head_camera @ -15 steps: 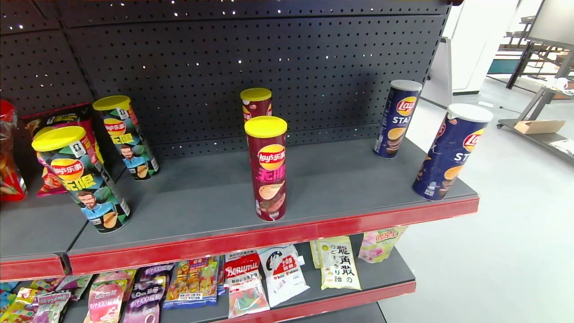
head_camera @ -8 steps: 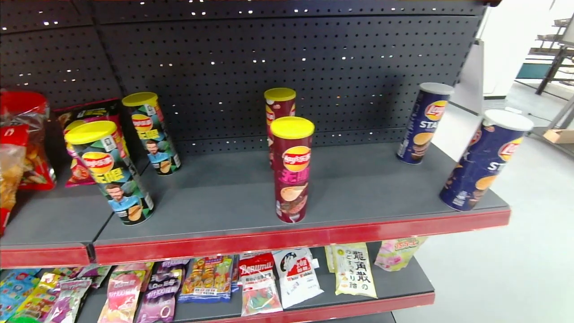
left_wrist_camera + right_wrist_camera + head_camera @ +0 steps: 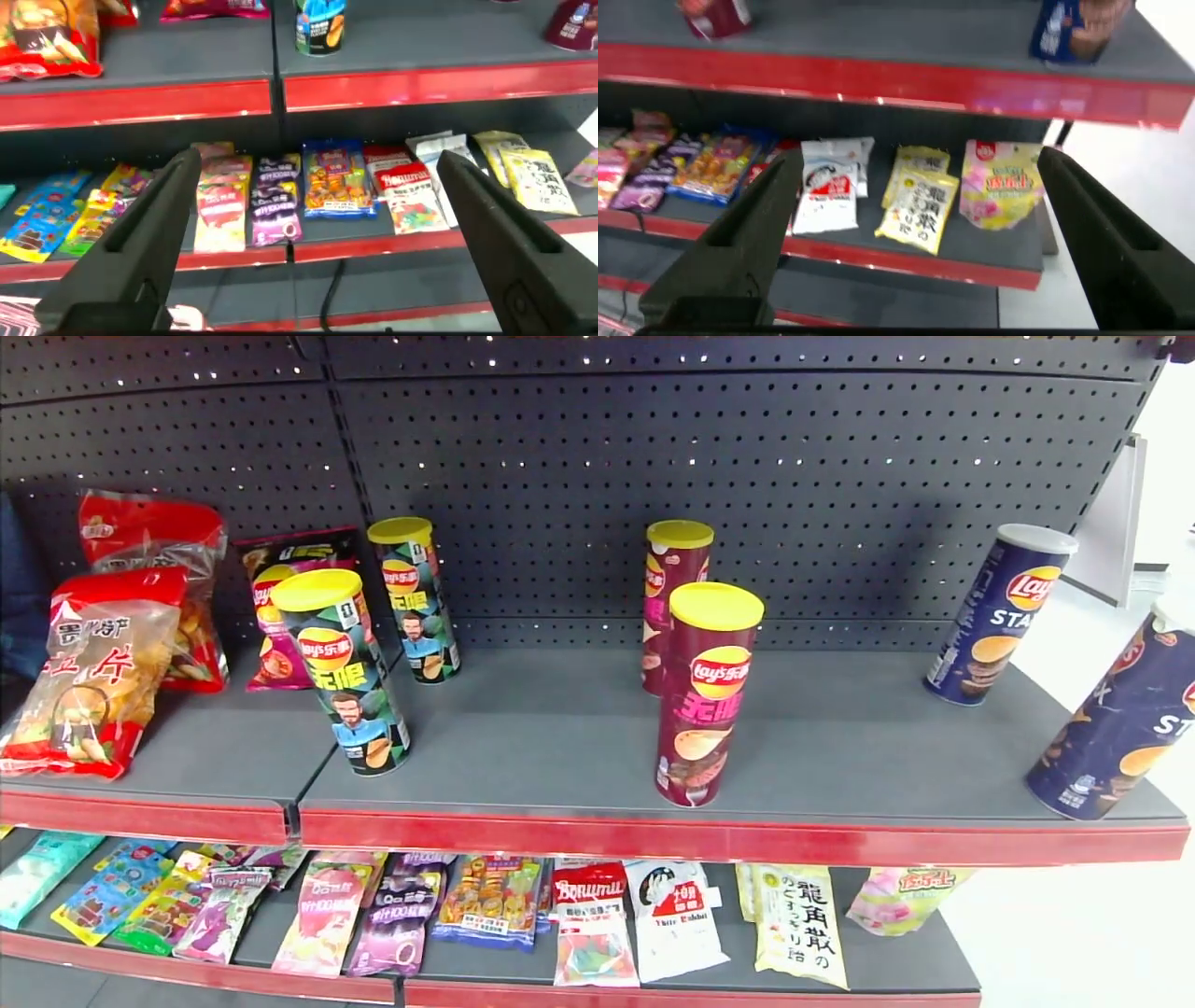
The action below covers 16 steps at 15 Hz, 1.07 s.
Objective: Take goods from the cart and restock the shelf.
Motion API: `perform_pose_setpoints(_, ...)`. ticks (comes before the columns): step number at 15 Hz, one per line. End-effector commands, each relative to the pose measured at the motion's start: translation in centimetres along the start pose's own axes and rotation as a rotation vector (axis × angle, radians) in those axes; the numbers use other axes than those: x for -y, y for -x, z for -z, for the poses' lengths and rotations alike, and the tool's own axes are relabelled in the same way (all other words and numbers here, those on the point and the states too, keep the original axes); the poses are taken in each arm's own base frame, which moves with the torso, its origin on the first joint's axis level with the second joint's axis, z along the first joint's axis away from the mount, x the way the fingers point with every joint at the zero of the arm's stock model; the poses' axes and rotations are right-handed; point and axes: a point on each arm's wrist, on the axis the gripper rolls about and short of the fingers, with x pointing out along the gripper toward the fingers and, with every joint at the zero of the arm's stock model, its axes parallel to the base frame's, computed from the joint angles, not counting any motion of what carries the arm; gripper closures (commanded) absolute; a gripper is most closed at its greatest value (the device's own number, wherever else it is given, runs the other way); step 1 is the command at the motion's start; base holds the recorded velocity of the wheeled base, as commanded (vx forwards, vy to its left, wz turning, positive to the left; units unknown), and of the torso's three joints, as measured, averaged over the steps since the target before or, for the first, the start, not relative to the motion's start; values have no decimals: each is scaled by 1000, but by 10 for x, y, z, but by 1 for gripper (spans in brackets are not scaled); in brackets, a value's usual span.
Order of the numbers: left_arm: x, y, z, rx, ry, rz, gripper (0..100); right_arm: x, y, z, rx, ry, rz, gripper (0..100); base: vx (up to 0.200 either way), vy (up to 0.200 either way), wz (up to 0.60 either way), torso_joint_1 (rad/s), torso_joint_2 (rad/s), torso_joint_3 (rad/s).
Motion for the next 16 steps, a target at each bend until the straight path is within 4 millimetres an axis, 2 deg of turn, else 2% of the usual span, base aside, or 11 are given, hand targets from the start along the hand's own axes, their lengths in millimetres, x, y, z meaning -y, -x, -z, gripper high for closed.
perform_pose_setpoints(1, 2, -8, 14, -39, -1, 53, 0, 3, -39, -109, -94, -83, -40, 0, 0, 0, 0, 0, 0, 0)
perform_pose_setpoints(2, 2, -11, 18, -37, -1, 67, 0, 3, -49, -121, -108, -70, -58, 0, 0, 0, 0, 0, 0, 0)
perform_pose_setpoints(3, 3, -22, 33, -5, -12, 65, 0, -2, -70, -132, -159, 18, -184, 0, 0, 0, 0, 0, 0, 0)
perform_pose_setpoints(4, 3, -25, 37, 26, -8, 63, 0, -8, -79, -134, -190, 35, -255, 0, 0, 0, 0, 0, 0, 0)
perform_pose_setpoints(6, 3, -25, 39, 6, -9, 62, 0, -17, -94, -124, -283, 48, -332, 0, 0, 0, 0, 0, 0, 0)
perform_pose_setpoints(12, 3, -25, 39, 6, -9, 65, 0, -34, -145, -104, -523, 81, -383, 0, 0, 0, 0, 0, 0, 0)
perform_pose_setpoints(16, 3, -25, 38, 8, -9, 65, 0, -50, -206, -106, -562, 75, -383, 0, 0, 0, 0, 0, 0, 0)
